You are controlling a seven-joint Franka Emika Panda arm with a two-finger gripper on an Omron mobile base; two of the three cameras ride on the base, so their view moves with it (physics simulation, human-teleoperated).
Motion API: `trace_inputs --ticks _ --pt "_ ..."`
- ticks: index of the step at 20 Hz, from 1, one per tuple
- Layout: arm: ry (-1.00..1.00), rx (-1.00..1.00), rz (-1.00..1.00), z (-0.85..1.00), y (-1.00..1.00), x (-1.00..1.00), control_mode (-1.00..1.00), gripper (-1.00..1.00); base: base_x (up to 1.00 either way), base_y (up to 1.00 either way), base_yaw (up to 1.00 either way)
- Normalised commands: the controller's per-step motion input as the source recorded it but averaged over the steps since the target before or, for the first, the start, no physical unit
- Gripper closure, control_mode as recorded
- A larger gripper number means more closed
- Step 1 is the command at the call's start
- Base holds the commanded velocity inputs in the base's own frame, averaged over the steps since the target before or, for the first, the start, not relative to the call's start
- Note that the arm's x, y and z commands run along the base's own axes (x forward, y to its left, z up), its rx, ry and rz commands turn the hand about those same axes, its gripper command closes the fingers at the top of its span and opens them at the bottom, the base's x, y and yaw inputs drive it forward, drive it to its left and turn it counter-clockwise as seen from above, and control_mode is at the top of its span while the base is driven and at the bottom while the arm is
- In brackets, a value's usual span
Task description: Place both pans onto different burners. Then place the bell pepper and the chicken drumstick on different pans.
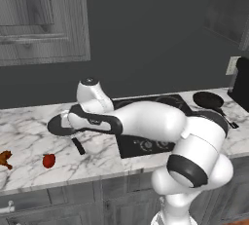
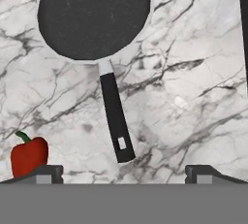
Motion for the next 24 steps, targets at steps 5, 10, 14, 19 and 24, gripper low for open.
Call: trace_inputs --ticks 5,10,14,19,24 --pt "0.03 0.00 0.00 -0.02 0.00 0.00 -1.00 -1.00 0.00 0.00 0.00" --pt "0.00 0.00 0.00 -0.23 0.00 0.00 -1.00 -1.00 0.00 0.00 0.00" --pt "0.00 0.00 0.00 -0.33 0.00 0.00 -1.00 -1.00 0.00 0.00 0.00" --pt "0.00 0.00 0.00 -0.26 0.00 0.00 -1.00 -1.00 0.00 0.00 0.00" --pt "0.00 0.00 0.00 -0.17 0.05 0.00 -1.00 -1.00 0.00 0.00 0.00"
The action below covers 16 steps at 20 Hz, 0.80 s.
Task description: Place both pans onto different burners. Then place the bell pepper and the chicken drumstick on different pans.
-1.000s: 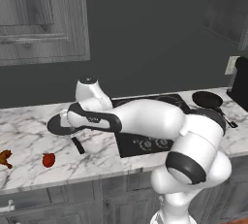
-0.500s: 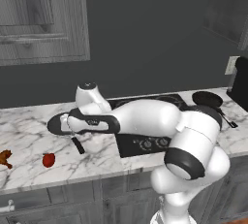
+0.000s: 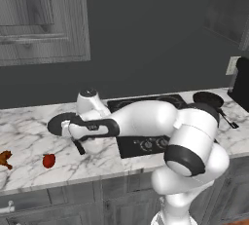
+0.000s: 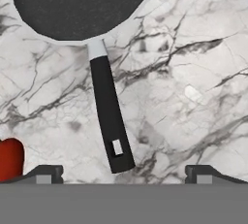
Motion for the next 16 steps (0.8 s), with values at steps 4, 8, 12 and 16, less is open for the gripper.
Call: trace_inputs --ticks 4,8,12,16 --pt "0.00 0.00 0.00 -0.12 0.11 0.00 -1.00 -1.00 0.00 0.00 0.00" --pt "0.00 0.00 0.00 -0.09 0.17 0.02 -1.00 -1.00 0.00 0.00 0.00" --pt "0.00 0.00 0.00 -0.04 0.08 0.11 -1.00 -1.00 0.00 0.00 0.00" --pt "0.00 0.00 0.00 0.00 0.00 0.16 -1.00 -1.00 0.00 0.00 0.00"
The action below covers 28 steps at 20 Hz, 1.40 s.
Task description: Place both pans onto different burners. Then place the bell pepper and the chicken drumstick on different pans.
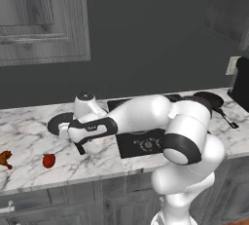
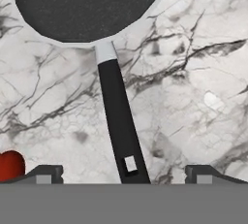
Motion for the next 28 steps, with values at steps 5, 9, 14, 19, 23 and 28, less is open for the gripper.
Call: trace_inputs --ticks 5,9,14,19,23,28 --pt "0.00 0.00 0.00 -0.01 0.00 0.09 -1.00 -1.00 0.00 0.00 0.00" --pt "0.00 0.00 0.00 -0.19 0.00 0.01 -1.00 -1.00 0.00 0.00 0.00" --pt "0.00 0.00 0.00 -0.22 0.00 0.00 -1.00 -1.00 0.00 0.00 0.00" --pt "0.00 0.00 0.00 -0.17 0.00 0.00 -1.00 -1.00 0.00 0.00 0.00" --pt "0.00 0.00 0.00 -0.14 0.00 0.00 -1.00 -1.00 0.00 0.00 0.00" --pt "0.00 0.00 0.00 -0.15 0.00 0.00 -1.00 -1.00 0.00 0.00 0.00"
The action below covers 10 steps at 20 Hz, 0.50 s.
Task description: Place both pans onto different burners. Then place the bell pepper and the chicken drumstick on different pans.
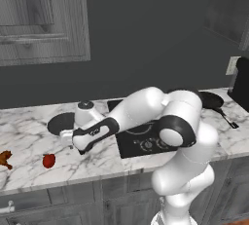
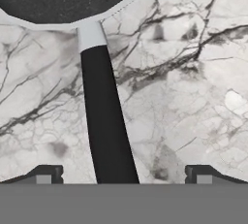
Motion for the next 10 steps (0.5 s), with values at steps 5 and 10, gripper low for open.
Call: trace_inputs --ticks 5,10 --pt "0.00 0.00 0.00 -0.18 0.00 0.00 -1.00 -1.00 0.00 0.00 0.00" --pt "0.00 0.00 0.00 -0.13 0.01 0.00 -1.00 -1.00 0.00 0.00 0.00"
